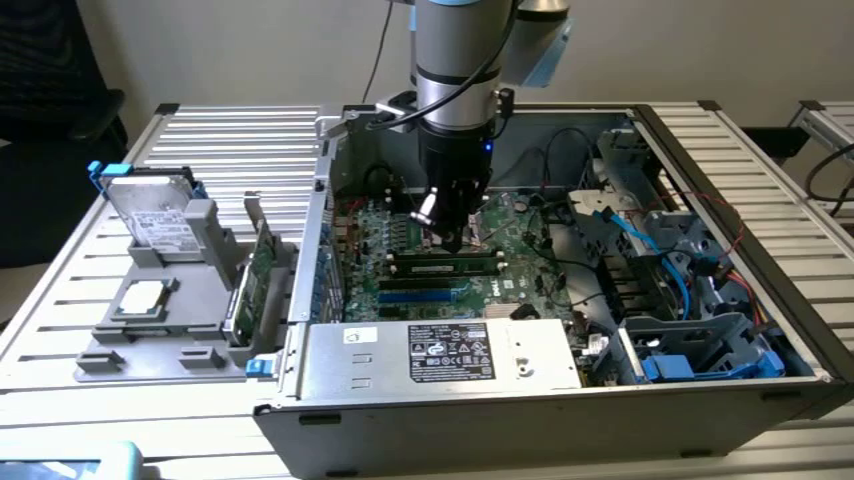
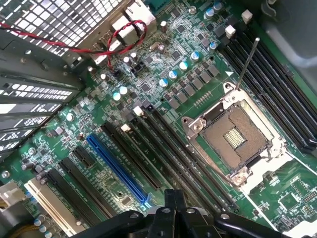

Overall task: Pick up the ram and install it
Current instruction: 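Press down the ram until it locks into place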

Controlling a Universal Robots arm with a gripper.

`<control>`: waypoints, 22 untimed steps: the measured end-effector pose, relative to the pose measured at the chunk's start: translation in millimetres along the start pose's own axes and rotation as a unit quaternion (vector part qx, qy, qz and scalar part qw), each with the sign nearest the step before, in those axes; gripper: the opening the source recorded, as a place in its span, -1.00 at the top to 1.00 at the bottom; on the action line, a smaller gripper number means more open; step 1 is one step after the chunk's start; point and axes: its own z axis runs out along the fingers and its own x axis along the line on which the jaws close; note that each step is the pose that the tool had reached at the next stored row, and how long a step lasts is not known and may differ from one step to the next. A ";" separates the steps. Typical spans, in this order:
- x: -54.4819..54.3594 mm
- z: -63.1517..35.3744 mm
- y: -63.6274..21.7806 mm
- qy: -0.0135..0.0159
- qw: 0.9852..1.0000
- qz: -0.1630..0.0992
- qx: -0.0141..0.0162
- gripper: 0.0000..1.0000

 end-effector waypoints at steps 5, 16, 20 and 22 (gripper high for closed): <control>0.0 0.0 0.0 0.001 0.999 0.033 0.001 0.79; 0.0 0.0 0.0 0.001 0.995 0.103 0.004 0.79; 0.0 0.0 0.0 0.002 0.992 0.129 0.005 0.79; 0.0 0.0 0.0 0.002 0.990 0.142 0.005 0.79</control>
